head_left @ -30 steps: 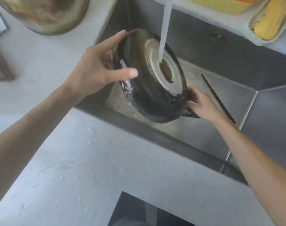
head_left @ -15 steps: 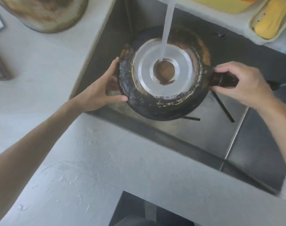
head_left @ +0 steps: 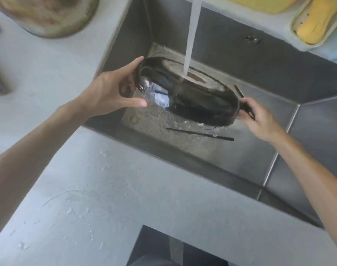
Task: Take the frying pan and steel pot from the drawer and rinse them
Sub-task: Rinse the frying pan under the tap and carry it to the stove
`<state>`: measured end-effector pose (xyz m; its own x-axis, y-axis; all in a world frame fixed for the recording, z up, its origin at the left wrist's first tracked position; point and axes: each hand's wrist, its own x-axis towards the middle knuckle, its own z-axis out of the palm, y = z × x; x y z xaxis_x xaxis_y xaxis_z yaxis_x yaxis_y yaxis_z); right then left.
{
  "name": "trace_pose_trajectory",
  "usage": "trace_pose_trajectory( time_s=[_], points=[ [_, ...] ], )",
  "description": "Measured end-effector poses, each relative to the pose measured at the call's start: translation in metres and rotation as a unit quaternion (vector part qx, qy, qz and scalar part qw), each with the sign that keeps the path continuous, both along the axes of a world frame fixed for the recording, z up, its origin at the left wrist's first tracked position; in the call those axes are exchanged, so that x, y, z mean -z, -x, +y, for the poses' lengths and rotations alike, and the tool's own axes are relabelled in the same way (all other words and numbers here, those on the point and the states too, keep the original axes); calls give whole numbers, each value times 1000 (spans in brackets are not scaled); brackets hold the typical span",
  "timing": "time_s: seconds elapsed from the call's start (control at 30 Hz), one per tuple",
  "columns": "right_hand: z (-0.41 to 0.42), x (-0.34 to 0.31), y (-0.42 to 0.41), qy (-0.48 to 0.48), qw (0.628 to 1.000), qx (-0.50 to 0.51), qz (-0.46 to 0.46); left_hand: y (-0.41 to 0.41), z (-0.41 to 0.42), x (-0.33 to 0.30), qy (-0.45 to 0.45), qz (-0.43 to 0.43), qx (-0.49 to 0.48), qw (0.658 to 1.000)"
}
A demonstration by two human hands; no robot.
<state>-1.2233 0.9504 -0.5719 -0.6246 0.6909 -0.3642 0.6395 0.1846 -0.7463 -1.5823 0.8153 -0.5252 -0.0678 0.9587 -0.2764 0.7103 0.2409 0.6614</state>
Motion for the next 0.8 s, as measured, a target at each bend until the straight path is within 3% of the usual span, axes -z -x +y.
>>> trace_pose_trajectory(
  time_s=[0.1,0.17,0.23,0.33,0.43,0.53,0.63,0.73,0.8],
  points=[
    [26,-7,4,4,998,-4,-57,-3,12,13,36,69,30,996],
    [41,-17,11,60,994,-36,-83,-9,20,22,42,156,42,986],
    [49,-19,16,117,984,-61,-120,-15,25,32,59,191,11,980],
    [52,-8,22,167,965,-96,-179,-18,33,43,102,182,-40,977],
    [56,13,22,175,968,-69,-164,-16,34,53,146,103,-91,980],
    [51,33,15,43,963,-157,-216,-16,29,69,162,77,-112,977],
    [38,52,15,-79,950,-181,-242,-16,28,83,160,151,-104,970],
    [27,68,15,-102,956,-157,-225,-14,34,91,156,204,-58,965],
    [23,69,16,-106,962,-149,-205,-11,40,96,199,199,-42,959]
  ],
)
